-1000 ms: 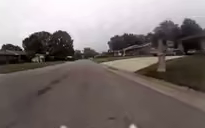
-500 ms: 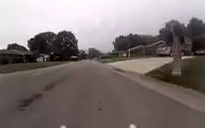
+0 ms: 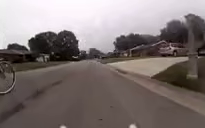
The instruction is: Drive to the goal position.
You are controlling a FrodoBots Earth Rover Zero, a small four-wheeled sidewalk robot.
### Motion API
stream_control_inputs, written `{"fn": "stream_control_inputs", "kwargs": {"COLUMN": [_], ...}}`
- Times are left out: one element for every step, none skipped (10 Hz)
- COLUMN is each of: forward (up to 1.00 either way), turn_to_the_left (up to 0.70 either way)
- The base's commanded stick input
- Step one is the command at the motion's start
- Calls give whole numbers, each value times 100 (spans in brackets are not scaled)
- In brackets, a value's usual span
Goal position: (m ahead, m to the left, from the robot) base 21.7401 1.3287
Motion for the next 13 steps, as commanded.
{"fn": "stream_control_inputs", "kwargs": {"forward": [100,100,100,100,100,100,100,100,100,100,100,100,100], "turn_to_the_left": [0,0,0,0,0,0,0,0,0,0,0,0,0]}}
